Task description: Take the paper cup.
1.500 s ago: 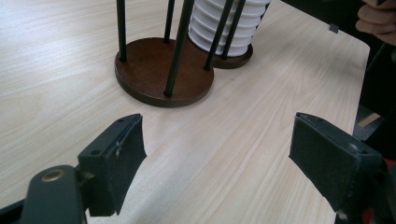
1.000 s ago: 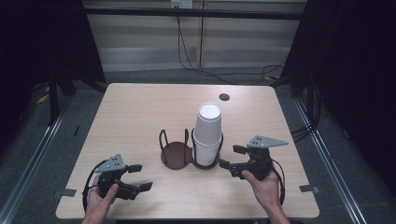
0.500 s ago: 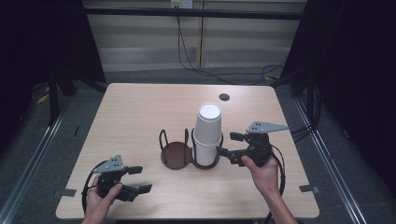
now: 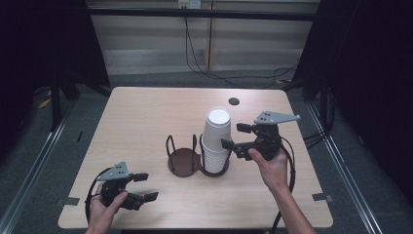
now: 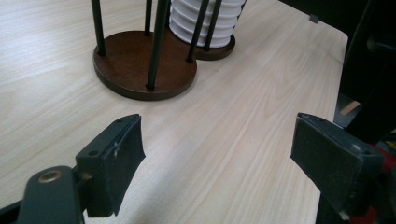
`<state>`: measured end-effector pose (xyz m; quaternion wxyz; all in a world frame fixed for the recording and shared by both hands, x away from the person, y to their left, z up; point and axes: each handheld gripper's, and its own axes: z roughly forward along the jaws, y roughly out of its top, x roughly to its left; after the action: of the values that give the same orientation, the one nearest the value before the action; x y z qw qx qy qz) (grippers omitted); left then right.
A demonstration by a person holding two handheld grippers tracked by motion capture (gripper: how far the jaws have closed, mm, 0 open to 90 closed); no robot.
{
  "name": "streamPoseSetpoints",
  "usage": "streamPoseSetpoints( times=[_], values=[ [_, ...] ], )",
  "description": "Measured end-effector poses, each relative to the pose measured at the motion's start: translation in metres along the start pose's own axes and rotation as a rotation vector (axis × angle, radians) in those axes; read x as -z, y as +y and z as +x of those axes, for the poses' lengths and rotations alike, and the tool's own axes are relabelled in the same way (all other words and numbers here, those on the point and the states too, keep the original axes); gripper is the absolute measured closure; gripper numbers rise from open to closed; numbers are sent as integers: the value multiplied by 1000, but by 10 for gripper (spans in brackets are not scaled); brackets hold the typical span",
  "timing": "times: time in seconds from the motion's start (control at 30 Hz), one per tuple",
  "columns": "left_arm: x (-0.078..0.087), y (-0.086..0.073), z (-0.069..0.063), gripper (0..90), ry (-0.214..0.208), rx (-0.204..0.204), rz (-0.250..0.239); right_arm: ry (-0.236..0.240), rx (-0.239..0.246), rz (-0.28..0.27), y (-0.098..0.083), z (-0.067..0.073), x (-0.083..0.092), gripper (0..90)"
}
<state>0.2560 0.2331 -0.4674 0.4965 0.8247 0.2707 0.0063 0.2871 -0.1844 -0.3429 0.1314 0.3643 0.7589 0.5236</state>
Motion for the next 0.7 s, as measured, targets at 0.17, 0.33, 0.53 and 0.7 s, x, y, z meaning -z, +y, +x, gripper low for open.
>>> streamPoseSetpoints(
  times=[0.17,0.33,0.53,0.7],
  values=[
    [0,0,1,168,-4,2,8,0,9,68,13,-7,-10,157],
    [-1,0,0,168,-10,3,12,14,17,107,18,-11,-18,156],
    [-3,0,1,168,-13,4,28,22,43,149,25,-10,-23,155],
    [-3,0,0,168,-15,3,29,21,65,181,31,-9,-28,155]
  ],
)
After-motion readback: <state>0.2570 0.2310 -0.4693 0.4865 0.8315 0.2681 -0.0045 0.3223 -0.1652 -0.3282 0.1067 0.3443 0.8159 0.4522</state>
